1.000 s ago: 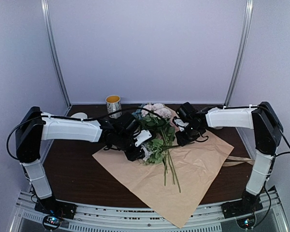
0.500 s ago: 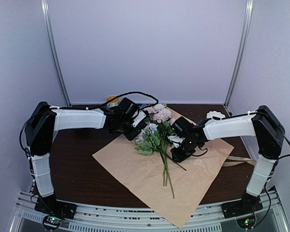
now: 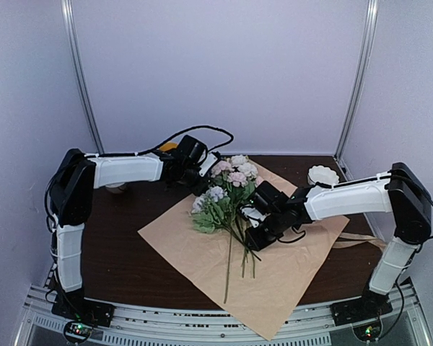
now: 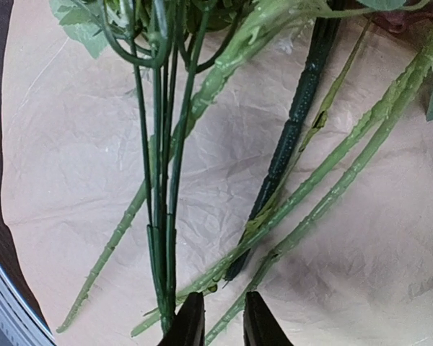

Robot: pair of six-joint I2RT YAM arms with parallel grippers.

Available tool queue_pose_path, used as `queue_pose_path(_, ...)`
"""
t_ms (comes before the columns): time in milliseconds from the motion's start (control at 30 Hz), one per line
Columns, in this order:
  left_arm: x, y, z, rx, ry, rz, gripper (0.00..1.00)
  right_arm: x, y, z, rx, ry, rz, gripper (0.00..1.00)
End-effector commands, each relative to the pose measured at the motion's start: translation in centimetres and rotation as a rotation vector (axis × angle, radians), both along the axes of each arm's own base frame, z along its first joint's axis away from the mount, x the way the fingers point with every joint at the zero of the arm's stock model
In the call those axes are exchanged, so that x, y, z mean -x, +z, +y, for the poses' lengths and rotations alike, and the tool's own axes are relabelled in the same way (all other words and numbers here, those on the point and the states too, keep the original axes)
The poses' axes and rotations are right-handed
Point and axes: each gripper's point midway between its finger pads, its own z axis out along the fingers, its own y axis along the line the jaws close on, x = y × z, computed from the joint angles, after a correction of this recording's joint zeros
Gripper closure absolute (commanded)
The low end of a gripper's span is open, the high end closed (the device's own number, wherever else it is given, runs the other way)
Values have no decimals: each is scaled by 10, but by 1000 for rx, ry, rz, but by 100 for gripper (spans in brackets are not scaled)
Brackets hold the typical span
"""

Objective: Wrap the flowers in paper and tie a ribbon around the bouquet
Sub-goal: Adjust the fake flower on the flattened wrapping paper.

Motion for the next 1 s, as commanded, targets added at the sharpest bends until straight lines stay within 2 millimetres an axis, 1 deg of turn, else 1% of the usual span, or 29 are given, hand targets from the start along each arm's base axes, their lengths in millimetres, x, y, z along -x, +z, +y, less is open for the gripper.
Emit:
queue_pose_path(0,-15,35,-18,78,-25,-65,50,-5,26,0,-46,-52,-69,79)
queue_pose_path(67,-21,44,-16,76,-15,-80,50,-7,32,-7,-32,-72,-96,78)
queue_pose_path(133,-28,57,-6,65,15,-94,49,-11,38,-18,-1,-101,-134,76)
queue_pose_path(233,-31,76,11,61,49,-117,45,-20,48,-40,62,-156,-202,72)
queue_pose_path(300,-29,88,25,59,68,-133,43,-29,55,-53,87,-189,-240,70)
queue_pose_path(400,-24,106,50,36,119,-155,42,-39,63,-71,115,-237,-274,69)
queue_pose_path(467,-16,114,68,2,156,-164,41,-42,69,-82,123,-265,-296,68)
queue_pose_path(500,-9,115,77,-12,174,-157,41,-43,69,-89,130,-280,-301,67)
queue_pose_path(567,8,109,93,-25,209,-124,41,-45,68,-102,142,-307,-307,65)
queue_pose_path(600,20,97,102,-31,228,-89,41,-46,66,-110,152,-321,-304,65)
queue_pose_path(633,30,93,109,-26,249,-65,41,-48,62,-120,167,-341,-298,64)
queue_pose_path(733,56,62,130,-37,314,23,40,-49,49,-143,213,-372,-270,62)
queue_pose_path(800,70,38,142,-60,352,81,37,-51,40,-155,238,-391,-255,62)
queue_pose_path(900,88,9,158,-84,410,165,32,-54,31,-167,250,-414,-233,62)
queue_pose_path(967,98,0,164,-82,431,197,29,-56,32,-170,244,-429,-238,61)
